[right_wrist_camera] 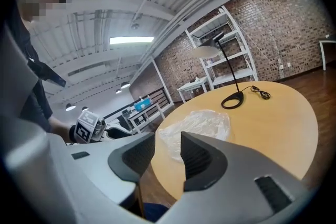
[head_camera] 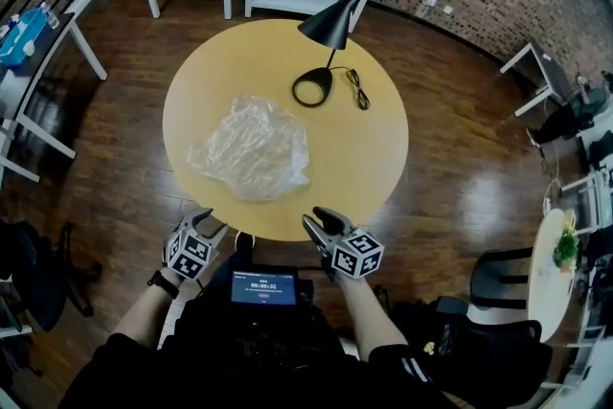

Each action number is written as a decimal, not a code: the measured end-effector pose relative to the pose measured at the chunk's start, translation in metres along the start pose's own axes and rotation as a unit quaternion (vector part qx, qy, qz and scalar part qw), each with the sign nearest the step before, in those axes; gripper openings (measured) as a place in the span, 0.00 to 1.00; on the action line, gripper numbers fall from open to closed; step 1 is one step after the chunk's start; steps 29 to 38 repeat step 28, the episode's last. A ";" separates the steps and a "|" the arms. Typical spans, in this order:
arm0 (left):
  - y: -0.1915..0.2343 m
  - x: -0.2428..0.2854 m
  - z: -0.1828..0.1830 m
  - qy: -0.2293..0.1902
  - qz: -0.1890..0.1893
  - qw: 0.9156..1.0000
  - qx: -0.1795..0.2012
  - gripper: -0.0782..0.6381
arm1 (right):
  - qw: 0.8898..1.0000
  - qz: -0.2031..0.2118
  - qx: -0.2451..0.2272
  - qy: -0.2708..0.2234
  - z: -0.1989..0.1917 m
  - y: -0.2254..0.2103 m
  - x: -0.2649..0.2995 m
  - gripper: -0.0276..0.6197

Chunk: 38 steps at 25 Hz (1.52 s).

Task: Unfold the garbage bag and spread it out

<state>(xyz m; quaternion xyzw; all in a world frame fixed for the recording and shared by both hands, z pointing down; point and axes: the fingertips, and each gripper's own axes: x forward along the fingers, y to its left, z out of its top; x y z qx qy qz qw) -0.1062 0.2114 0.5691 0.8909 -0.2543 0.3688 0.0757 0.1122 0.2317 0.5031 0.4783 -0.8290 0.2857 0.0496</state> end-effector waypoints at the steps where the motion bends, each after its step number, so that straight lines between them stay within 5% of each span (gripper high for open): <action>1: -0.010 -0.006 -0.004 0.003 0.000 1.000 -0.002 0.40 | 1.000 0.001 0.005 0.001 -0.006 0.004 -0.007 0.31; 9: -0.049 -0.042 -0.042 0.019 0.005 1.000 -0.014 0.40 | 1.000 0.005 -0.003 -0.001 -0.030 0.033 -0.046 0.30; 38: -0.067 -0.076 -0.053 0.010 -0.002 1.000 0.007 0.40 | 1.000 0.003 -0.015 -0.019 -0.038 0.077 -0.066 0.30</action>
